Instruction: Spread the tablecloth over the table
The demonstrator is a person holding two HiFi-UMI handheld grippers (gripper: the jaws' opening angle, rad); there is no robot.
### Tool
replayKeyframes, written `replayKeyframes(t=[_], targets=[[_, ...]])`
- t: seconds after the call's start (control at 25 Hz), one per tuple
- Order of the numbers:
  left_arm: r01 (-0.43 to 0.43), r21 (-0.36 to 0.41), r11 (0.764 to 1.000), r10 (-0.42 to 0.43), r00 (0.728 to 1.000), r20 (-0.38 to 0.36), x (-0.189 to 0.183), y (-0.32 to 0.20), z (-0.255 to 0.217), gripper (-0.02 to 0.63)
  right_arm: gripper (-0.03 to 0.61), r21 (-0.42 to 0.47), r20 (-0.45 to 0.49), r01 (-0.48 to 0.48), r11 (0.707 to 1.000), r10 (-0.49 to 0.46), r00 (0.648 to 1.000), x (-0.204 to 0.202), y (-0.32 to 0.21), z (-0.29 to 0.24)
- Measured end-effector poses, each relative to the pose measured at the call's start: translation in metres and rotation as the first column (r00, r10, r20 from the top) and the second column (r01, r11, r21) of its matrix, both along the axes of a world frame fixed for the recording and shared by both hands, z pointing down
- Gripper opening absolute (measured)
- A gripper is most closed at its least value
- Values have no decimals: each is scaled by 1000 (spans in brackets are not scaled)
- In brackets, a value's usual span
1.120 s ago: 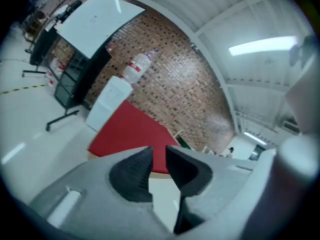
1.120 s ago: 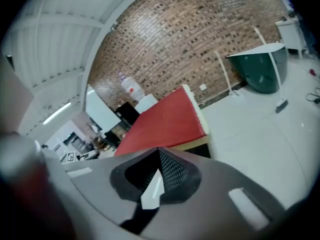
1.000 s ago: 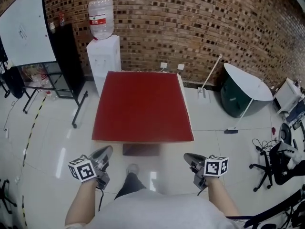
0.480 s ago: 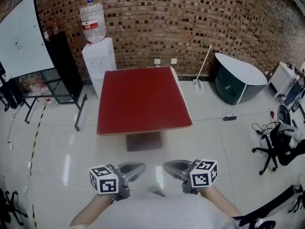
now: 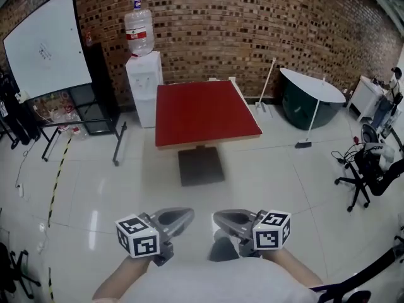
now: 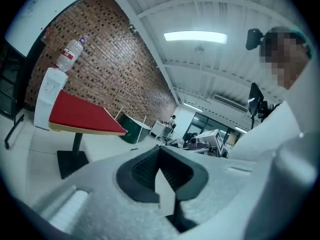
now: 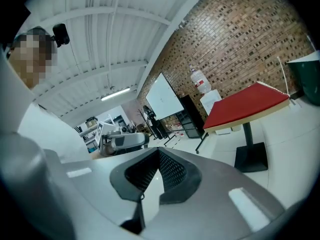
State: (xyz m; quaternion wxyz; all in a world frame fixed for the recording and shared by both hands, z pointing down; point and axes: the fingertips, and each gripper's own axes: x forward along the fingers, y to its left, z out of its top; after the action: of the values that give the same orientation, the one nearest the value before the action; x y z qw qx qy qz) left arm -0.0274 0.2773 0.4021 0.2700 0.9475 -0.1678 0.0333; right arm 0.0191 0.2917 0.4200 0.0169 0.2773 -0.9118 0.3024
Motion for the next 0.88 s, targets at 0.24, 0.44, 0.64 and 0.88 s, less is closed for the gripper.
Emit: replayKeyframes(t=[0.24, 0.44, 0.64, 0.88], targets=[[-30, 67, 997, 30, 1000, -1, -21, 72, -43, 2, 0, 57, -23, -30, 998, 31, 999, -15, 66, -45], [-11, 84, 996, 12, 1000, -20, -4, 111, -61, 2, 0, 80, -46, -27, 996, 31, 998, 9, 108, -67], [26, 138, 990, -24, 1000, -21, 18, 152, -69, 2, 0, 112, -94, -27, 993, 38, 995, 31, 149, -69], [22, 99, 995, -22, 1000, 1, 54, 199, -47, 2, 0, 73, -90, -42, 996, 49, 995, 65, 192, -50]])
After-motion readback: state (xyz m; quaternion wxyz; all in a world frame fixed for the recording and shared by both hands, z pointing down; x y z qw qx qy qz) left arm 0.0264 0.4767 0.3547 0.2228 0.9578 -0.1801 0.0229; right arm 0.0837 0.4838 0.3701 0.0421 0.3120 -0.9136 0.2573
